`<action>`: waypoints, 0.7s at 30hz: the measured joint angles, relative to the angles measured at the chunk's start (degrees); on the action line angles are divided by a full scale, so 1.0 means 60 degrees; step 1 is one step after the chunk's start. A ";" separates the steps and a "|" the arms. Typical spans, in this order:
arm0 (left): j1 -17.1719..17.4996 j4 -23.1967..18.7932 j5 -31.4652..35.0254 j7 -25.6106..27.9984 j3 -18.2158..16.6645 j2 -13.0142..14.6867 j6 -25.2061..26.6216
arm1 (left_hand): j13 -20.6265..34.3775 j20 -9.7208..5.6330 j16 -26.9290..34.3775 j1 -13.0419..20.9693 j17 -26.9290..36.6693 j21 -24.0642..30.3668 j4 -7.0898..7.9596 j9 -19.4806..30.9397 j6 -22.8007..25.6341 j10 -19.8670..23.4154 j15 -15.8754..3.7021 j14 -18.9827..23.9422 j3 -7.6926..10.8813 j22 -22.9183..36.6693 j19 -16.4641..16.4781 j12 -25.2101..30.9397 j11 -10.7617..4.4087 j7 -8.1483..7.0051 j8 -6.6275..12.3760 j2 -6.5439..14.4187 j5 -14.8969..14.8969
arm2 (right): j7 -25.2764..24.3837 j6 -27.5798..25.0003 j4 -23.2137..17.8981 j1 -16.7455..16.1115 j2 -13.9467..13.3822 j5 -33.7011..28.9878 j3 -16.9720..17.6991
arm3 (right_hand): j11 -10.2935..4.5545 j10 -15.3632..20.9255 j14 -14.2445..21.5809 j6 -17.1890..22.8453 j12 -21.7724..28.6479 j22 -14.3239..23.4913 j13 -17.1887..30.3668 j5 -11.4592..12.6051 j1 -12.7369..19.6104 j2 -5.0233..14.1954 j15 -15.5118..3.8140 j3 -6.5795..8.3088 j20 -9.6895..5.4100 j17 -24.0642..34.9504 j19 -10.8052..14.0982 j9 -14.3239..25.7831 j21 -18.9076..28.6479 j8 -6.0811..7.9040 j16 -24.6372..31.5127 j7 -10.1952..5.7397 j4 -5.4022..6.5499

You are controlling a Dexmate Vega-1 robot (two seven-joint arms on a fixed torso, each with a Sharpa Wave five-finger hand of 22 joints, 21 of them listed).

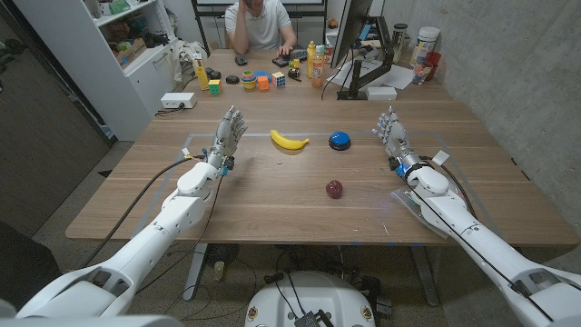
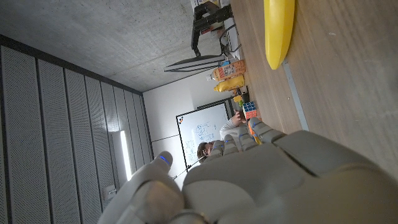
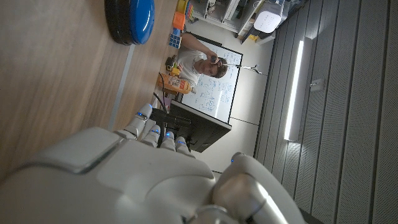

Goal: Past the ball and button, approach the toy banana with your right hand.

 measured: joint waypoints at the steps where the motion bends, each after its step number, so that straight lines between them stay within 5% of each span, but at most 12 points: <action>1: -0.0026 0.0030 0.0006 -0.0008 0.0008 -0.0009 -0.0005 | 0.0000 0.0000 0.0000 0.0000 0.0001 0.0000 0.0000 0.0000 0.0000 0.0000 0.0000 0.0000 0.0000 0.0000 0.0000 0.0000 0.0000 0.0000 0.0000 0.0000 0.0000 | 0.0016 0.0018 0.0054 0.0030 0.0019 0.0002 0.0000 | 0.0000 0.0000 0.0000 0.0000 0.0000 0.0000 0.0000 0.0002 0.0000 0.0000 0.0000 0.0000 0.0000 0.0000 0.0000 0.0000 0.0017 0.0000 0.0000 0.0000 0.0000; 10: -0.0154 0.0165 0.0045 -0.0035 0.0033 -0.0065 -0.0021 | 0.0000 0.0000 0.0001 0.0000 0.0000 0.0000 0.0000 -0.0001 0.0001 0.0001 0.0001 0.0001 -0.0001 -0.0001 0.0000 0.0000 0.0000 0.0000 0.0000 0.0000 0.0000 | 0.0124 0.0184 0.0271 0.0160 0.0087 -0.0006 -0.0006 | -0.0001 -0.0101 0.0001 -0.0062 0.0000 -0.0015 -0.0001 0.0000 0.0119 0.0114 0.0001 -0.0096 0.0055 -0.0025 -0.0047 -0.0001 -0.0095 0.0000 0.0000 -0.0074 -0.0102; 13: -0.0171 0.0179 0.0050 -0.0035 0.0035 -0.0068 -0.0021 | 0.0000 0.0131 0.0001 0.0000 0.0000 0.0000 -0.0001 -0.0001 0.0001 0.0001 0.0001 0.0000 -0.0001 -0.0001 -0.0115 0.0000 0.0000 0.0000 0.0000 0.0000 0.0000 | 0.0111 0.0315 0.0323 0.0216 0.0103 -0.0186 -0.0075 | 0.0000 -0.0101 -0.0083 -0.0041 0.0000 -0.0027 -0.0001 -0.0081 0.0590 0.0225 0.0093 -0.0120 0.1098 -0.0111 -0.0045 -0.0001 -0.0150 0.0000 -0.0083 -0.0307 -0.0400; 15: -0.0184 0.0184 0.0053 -0.0032 0.0039 -0.0068 -0.0021 | -0.0001 0.0209 0.0001 0.0000 -0.0001 0.0000 -0.0001 -0.0001 0.0001 0.0001 0.0001 0.0001 -0.0001 -0.0001 -0.0097 0.0000 0.0000 0.0000 0.0000 0.0000 0.0000 | -0.0040 0.0354 0.0316 0.0241 0.0096 -0.0490 -0.0136 | 0.0073 -0.0027 -0.0053 -0.0043 0.0074 -0.0060 -0.0001 -0.0129 0.0834 0.0252 0.0441 -0.0143 0.1786 -0.0116 -0.0035 -0.0001 -0.0285 0.0059 -0.0120 -0.0435 -0.0576; 17: -0.0187 0.0186 0.0053 -0.0032 0.0040 -0.0070 -0.0021 | -0.0001 0.0209 0.0001 0.0000 -0.0001 0.0000 -0.0001 -0.0001 0.0001 0.0001 0.0001 0.0001 -0.0001 -0.0002 -0.0097 0.0000 0.0000 0.0000 0.0000 0.0000 0.0000 | -0.0255 0.0349 0.0271 0.0253 0.0065 -0.0814 -0.0189 | 0.0125 0.0026 -0.0060 0.0061 0.0074 -0.0072 -0.0001 -0.0152 0.0982 0.0178 0.0663 -0.0160 0.2108 -0.0116 0.0058 -0.0002 -0.0379 0.0076 -0.0120 -0.0539 -0.0666; 21: -0.0188 0.0186 0.0054 -0.0022 0.0043 -0.0071 -0.0018 | -0.0001 0.0209 0.0001 0.0000 -0.0001 0.0000 -0.0001 -0.0002 0.0001 0.0001 0.0001 0.0001 -0.0001 -0.0002 -0.0097 0.0000 0.0000 0.0000 0.0000 0.0000 0.0000 | -0.0794 0.0187 -0.0222 0.0305 -0.0193 -0.1563 -0.0434 | 0.0137 0.0146 0.0090 0.0193 0.0074 -0.0071 -0.0002 -0.0152 0.1189 0.0103 0.0876 -0.0132 0.2271 -0.0116 0.0190 -0.0002 -0.0473 0.0076 -0.0120 -0.0670 -0.0794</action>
